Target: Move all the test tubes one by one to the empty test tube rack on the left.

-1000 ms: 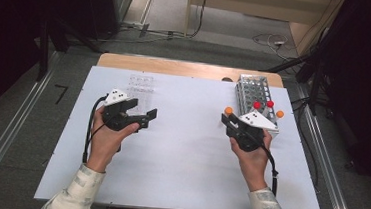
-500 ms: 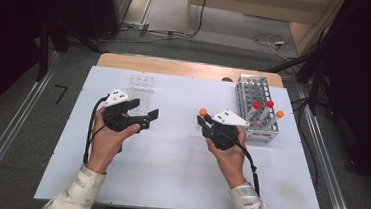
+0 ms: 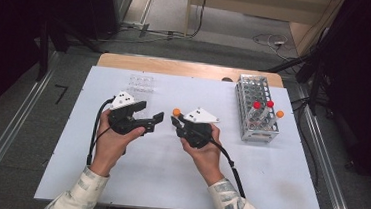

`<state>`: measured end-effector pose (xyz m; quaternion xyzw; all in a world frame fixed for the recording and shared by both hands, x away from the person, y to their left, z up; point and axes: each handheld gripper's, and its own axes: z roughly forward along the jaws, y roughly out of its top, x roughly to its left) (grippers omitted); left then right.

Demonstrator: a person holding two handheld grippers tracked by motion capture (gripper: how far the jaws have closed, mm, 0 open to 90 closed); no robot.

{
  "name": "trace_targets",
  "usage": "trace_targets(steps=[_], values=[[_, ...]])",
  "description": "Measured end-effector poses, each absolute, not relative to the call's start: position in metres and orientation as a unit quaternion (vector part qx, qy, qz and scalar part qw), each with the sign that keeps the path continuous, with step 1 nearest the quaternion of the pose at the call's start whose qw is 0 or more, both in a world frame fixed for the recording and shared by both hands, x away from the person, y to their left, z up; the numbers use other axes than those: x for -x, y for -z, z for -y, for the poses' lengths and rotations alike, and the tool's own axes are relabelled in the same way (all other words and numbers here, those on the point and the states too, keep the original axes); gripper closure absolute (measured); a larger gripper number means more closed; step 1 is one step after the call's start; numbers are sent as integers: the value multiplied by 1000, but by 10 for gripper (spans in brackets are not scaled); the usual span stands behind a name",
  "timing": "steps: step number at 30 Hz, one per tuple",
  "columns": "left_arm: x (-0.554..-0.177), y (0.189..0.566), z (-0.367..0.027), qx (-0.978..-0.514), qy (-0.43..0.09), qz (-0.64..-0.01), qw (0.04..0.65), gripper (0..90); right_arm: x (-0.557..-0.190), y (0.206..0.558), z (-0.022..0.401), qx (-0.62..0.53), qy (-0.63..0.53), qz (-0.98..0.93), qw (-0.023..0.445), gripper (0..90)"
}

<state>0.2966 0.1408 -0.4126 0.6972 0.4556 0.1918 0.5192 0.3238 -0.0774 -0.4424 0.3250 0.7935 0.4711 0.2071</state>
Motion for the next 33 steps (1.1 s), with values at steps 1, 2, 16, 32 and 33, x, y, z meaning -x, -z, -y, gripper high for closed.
trace_targets(steps=[1, 2, 16, 32, 33], values=[[-296, 413, -140, -698, -192, -454, 519, 251, -323, 443, 74, -323, -470, -795, 207, 717], [-296, 413, -139, -699, -193, -453, 519, 258, -323, 443, 71, -321, -471, -796, 205, 717], [-299, 424, -130, -726, -183, -440, 496, 489, -317, 452, 44, -306, -466, -808, 190, 717], [-298, 424, -129, -730, -188, -432, 494, 700, -316, 451, 40, -301, -467, -810, 189, 717], [-298, 424, -129, -730, -190, -432, 494, 702, -316, 451, 40, -301, -467, -809, 190, 716]])
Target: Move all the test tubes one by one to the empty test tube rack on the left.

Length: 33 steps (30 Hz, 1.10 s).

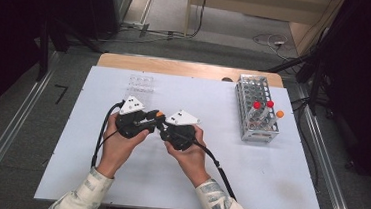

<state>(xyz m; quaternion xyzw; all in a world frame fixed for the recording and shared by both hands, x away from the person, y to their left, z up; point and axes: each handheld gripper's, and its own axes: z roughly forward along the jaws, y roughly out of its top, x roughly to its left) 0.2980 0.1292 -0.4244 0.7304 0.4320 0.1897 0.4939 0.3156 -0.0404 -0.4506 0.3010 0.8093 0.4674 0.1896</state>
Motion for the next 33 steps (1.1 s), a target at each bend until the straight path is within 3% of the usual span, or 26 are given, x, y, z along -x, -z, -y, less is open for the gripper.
trace_targets(steps=[3, 9, 15, 21, 33], values=[[-297, 424, -129, -730, -194, -431, 493, 709, -316, 451, 41, -301, -470, -809, 184, 685], [-296, 421, -130, -728, -196, -429, 498, 711, -315, 446, 46, -308, -479, -803, 175, 397], [-293, 414, -133, -724, -190, -431, 504, 711, -315, 442, 65, -328, -482, -788, 197, 203], [-289, 405, -139, -718, -190, -438, 507, 710, -315, 443, 91, -342, -475, -785, 205, 156], [-288, 387, -161, -697, -205, -457, 513, 711, -311, 443, 148, -366, -460, -776, 227, 174]])
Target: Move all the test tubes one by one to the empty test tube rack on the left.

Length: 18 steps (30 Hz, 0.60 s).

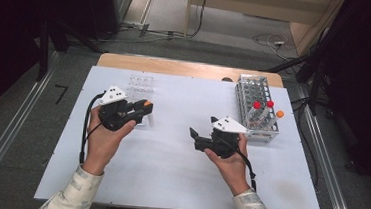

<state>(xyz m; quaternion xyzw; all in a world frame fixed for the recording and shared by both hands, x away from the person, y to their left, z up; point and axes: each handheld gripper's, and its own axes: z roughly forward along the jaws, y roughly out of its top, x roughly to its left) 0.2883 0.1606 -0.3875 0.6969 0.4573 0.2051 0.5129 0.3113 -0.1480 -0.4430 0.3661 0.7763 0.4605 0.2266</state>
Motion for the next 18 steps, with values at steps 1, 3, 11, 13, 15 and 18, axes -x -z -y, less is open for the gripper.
trace_targets(steps=[1, 3, 11, 13, 15, 18], values=[[-289, 387, -163, -696, -207, -459, 512, 711, -311, 443, 152, -368, -460, -775, 229, 177], [-289, 385, -169, -695, -214, -462, 507, 711, -310, 443, 159, -371, -460, -773, 231, 177], [-293, 369, -190, -684, -241, -476, 497, 711, -308, 442, 179, -383, -464, -764, 234, 178], [-295, 366, -194, -682, -248, -480, 493, 711, -308, 443, 183, -386, -462, -763, 234, 178], [-298, 364, -196, -681, -252, -483, 490, 711, -308, 443, 184, -387, -460, -764, 236, 178], [-305, 363, -198, -675, -256, -488, 491, 711, -308, 444, 187, -388, -459, -763, 236, 178]])
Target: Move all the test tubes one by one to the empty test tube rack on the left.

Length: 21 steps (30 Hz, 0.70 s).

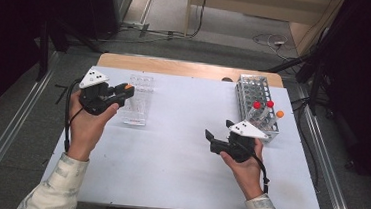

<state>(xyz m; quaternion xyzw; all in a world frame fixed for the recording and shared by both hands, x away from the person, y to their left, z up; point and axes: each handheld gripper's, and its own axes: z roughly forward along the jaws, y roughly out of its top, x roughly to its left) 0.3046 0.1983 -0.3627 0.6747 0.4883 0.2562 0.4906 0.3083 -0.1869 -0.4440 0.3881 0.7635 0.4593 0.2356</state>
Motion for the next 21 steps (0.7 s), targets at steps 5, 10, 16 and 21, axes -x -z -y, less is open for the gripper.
trace_targets(steps=[5, 10, 16, 21], values=[[-316, 362, -198, -673, -263, -494, 484, 711, -308, 445, 191, -391, -461, -762, 235, 177], [-327, 364, -196, -671, -271, -496, 480, 711, -309, 446, 195, -394, -459, -761, 235, 176], [-338, 370, -197, -667, -277, -507, 471, 710, -310, 447, 199, -398, -458, -760, 235, 176], [-342, 374, -197, -668, -279, -508, 466, 710, -310, 447, 201, -396, -459, -760, 235, 176]])
